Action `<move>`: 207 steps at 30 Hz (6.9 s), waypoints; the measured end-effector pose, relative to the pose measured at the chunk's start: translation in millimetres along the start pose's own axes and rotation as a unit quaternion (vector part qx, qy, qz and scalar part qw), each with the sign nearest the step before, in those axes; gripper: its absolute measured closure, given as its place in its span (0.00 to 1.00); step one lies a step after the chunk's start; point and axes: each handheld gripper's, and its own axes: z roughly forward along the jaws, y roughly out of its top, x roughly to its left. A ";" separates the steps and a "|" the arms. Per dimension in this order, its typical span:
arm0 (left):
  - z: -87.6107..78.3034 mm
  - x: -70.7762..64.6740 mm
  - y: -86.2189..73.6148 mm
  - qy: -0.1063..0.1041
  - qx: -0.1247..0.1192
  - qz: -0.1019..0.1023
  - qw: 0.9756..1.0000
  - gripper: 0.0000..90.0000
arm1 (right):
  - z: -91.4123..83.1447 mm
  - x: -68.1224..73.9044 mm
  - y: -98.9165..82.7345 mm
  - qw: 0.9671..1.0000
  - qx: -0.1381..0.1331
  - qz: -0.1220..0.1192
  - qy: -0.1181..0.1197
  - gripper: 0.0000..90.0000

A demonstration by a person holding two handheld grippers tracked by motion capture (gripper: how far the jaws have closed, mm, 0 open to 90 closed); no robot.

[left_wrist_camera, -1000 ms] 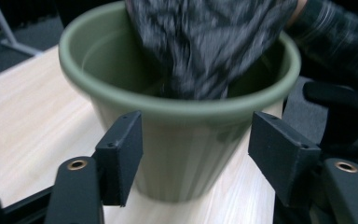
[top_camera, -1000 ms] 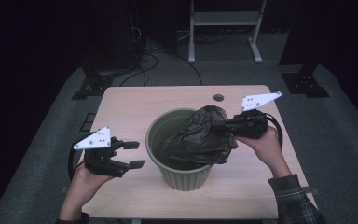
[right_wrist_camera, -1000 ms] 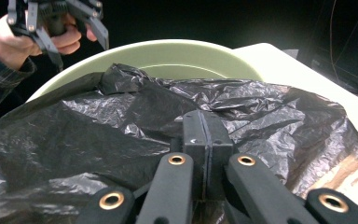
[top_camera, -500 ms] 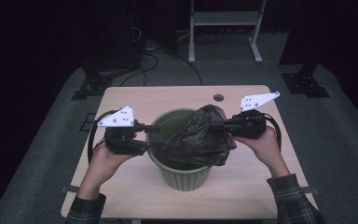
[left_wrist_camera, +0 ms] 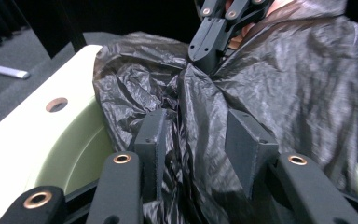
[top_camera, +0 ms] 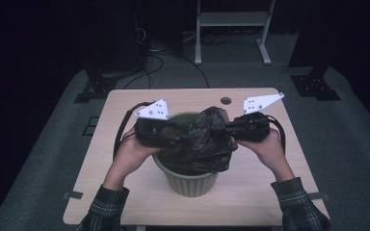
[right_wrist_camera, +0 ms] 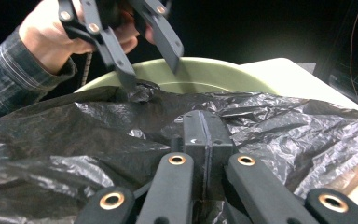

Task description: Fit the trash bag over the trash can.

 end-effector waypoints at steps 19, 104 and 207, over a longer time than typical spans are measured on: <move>16.7 0.7 -0.7 0.008 0.055 0.010 0.998 1.00 | -19.3 2.5 1.9 1.000 -0.027 0.003 -0.008 0.85; -43.4 10.5 -52.3 0.052 0.009 -0.051 0.997 0.93 | -62.4 -4.6 -50.3 0.996 0.015 0.062 -0.057 1.00; -89.8 9.1 -89.9 0.112 -0.044 -0.105 0.987 1.00 | -65.8 23.5 -95.9 0.994 0.069 0.057 -0.066 1.00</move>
